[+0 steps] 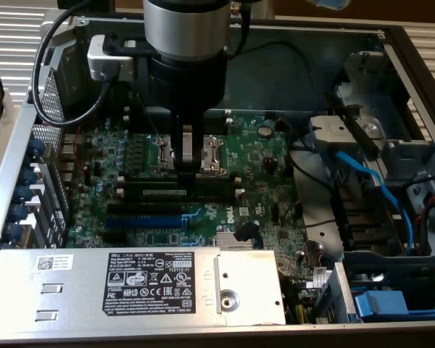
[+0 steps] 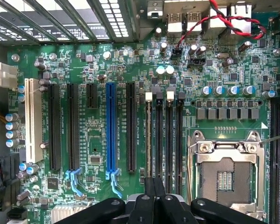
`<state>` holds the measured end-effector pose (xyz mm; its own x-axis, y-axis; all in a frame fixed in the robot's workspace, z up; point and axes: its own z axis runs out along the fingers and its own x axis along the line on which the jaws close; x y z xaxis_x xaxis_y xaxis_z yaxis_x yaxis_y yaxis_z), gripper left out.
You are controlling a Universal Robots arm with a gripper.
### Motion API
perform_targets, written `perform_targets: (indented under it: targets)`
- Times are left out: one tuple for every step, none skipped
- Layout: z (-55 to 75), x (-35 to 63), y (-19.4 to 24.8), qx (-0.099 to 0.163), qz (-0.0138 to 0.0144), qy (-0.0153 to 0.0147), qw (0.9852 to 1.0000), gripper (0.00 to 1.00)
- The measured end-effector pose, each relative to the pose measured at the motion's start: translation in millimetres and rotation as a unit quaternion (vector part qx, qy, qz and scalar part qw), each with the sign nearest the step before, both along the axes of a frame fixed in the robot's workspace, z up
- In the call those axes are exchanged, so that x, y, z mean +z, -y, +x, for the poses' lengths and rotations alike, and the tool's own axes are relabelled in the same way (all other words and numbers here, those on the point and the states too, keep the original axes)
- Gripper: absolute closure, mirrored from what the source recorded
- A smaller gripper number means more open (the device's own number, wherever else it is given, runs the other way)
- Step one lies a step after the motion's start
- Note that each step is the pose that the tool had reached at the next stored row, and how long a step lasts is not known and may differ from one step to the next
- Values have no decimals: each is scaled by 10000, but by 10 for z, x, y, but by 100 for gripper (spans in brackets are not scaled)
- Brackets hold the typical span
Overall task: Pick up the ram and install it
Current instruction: 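Press down the ram until it locks into place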
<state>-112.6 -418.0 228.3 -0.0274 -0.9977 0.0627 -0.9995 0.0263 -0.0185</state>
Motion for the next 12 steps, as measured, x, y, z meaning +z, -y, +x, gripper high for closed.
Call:
perform_targets:
  targets:
    - [0, -1, 0, 0, 0, 0, 10000, 90]
    - [-1, -4, -1, 0, 2, 0, 10000, 90]
    - [-2, -6, -1, 0, 2, 1, 10000, 90]
    - [-3, -8, 0, 0, 1, 1, 10000, 90]
    - [-4, -10, 0, 0, 1, 0, 10000, 90]
    - [-4, -12, 0, 0, 0, 0, 10000, 90]
    - [-4, -14, 0, 0, 0, 0, 10000, 90]
    - [-5, -16, 0, 0, 0, 0, 10000, 90]
    - [-5, -20, 0, 0, 1, 1, 10000, 90]
    - [-6, -23, 0, 0, 0, 0, 10000, 90]
    - [-6, -26, 0, 0, -1, -1, 10000, 90]
    - [-7, -28, 0, 0, -1, -1, 10000, 90]
